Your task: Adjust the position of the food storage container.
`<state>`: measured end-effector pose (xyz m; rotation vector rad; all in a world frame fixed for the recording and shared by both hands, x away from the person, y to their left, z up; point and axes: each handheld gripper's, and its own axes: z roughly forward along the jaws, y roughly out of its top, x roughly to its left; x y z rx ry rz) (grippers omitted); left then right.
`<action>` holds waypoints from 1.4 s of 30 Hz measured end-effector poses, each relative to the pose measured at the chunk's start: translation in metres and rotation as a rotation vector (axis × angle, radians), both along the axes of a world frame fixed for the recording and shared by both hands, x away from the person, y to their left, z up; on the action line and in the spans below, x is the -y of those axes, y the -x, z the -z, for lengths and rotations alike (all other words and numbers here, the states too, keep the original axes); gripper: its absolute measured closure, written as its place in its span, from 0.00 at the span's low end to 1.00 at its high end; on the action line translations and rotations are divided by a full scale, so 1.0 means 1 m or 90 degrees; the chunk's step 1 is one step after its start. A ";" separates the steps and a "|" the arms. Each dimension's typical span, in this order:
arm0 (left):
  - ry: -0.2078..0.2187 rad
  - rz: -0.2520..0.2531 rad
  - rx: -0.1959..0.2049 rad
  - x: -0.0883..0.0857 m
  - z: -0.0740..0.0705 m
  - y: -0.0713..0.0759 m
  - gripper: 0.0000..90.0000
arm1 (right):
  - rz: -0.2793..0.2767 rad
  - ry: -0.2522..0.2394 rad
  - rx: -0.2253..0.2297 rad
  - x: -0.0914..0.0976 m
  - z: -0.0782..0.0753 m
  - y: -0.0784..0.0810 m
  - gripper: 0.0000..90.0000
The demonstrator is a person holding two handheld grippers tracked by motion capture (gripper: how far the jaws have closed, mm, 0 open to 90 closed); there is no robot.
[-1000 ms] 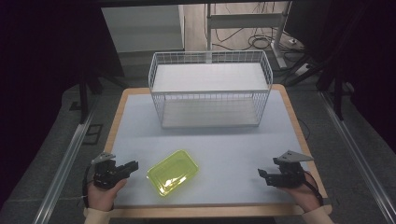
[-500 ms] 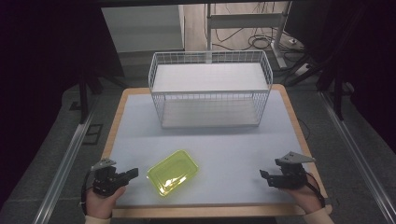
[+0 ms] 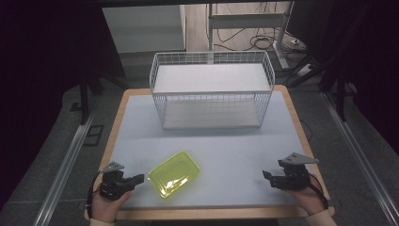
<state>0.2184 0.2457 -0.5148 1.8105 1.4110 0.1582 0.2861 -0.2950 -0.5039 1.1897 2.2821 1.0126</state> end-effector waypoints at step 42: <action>0.005 -0.002 -0.056 0.015 0.011 -0.049 0.99 | 0.008 0.000 0.003 0.002 -0.001 0.001 0.25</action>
